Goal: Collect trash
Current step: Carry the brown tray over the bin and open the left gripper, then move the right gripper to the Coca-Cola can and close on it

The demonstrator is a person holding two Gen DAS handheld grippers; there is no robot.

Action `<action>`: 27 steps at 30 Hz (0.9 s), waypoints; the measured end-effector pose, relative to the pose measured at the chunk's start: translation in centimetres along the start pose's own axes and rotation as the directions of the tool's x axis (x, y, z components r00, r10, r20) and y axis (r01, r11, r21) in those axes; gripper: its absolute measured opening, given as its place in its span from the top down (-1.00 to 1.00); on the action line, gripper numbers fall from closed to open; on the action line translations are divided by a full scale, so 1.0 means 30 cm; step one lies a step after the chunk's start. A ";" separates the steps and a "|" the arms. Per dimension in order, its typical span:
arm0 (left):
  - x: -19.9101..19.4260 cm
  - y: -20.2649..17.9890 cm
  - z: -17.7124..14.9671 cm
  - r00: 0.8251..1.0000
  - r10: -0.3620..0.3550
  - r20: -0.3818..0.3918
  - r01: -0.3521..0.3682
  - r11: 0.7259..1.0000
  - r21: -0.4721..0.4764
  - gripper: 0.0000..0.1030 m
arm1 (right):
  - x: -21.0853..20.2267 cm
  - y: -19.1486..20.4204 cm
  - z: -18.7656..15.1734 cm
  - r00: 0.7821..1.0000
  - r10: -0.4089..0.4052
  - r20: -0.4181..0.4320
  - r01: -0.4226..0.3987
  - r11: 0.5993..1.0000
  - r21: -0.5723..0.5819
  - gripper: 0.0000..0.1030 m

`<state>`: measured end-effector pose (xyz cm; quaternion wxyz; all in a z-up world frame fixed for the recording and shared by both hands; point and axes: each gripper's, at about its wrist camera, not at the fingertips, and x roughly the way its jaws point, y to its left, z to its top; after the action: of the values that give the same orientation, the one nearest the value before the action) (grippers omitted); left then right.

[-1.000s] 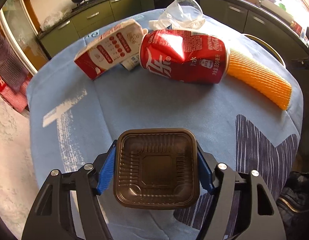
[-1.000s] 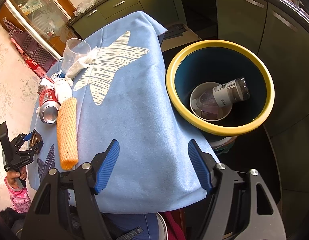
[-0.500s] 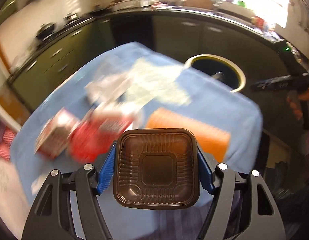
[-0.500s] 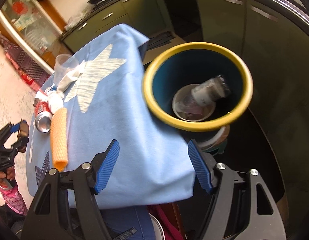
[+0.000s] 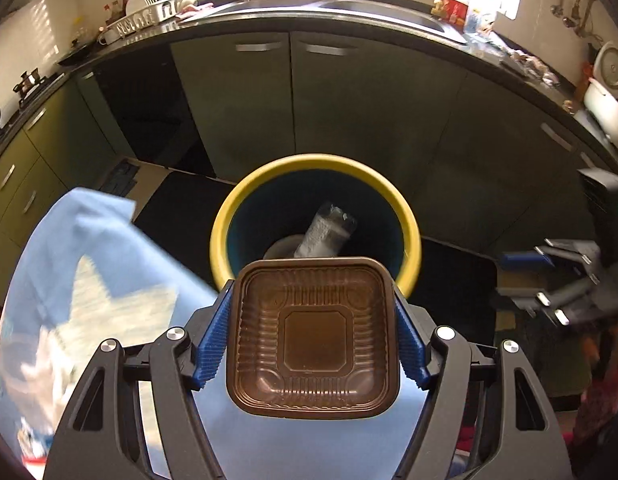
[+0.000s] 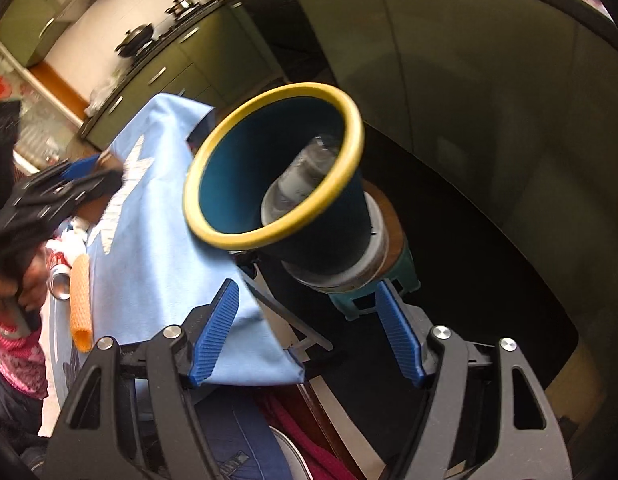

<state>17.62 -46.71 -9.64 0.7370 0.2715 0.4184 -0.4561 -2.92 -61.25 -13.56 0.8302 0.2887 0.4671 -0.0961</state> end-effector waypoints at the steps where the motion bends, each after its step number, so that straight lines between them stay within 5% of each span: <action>1: 0.037 -0.002 0.025 1.000 0.007 -0.008 -0.007 1.000 -0.003 -0.48 | -0.002 -0.011 0.002 1.000 -0.001 0.003 0.001 1.000 0.008 -0.31; 3: 0.096 0.010 0.073 1.000 0.018 -0.012 -0.018 1.000 -0.017 -0.68 | -0.002 -0.028 0.005 1.000 0.000 0.005 -0.001 1.000 0.017 -0.31; 8: 0.100 0.066 0.101 1.000 0.008 0.009 -0.008 0.995 -0.099 -0.73 | 0.016 -0.033 0.002 1.000 0.013 -0.007 -0.013 1.000 0.015 -0.31; 17: -0.280 0.170 -0.194 0.973 0.094 0.209 -0.053 0.980 -0.193 -0.91 | 0.092 0.061 0.013 0.998 0.027 -0.055 -0.028 0.999 -0.033 -0.31; 24: -0.552 0.412 -0.551 0.934 0.270 0.233 -0.165 0.906 -0.389 -0.91 | 0.119 0.277 0.025 0.996 0.037 -0.085 -0.051 0.984 -0.169 -0.31; 27: -0.644 0.526 -0.714 0.886 0.420 0.197 -0.289 0.832 -0.474 -0.91 | 0.130 0.399 0.025 0.995 0.040 -0.096 -0.062 0.968 -0.242 -0.31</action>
<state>19.39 -14.46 -3.41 0.9044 0.1045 0.3365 -0.2407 4.87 -51.50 -11.84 0.8396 0.2001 0.5050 -0.0031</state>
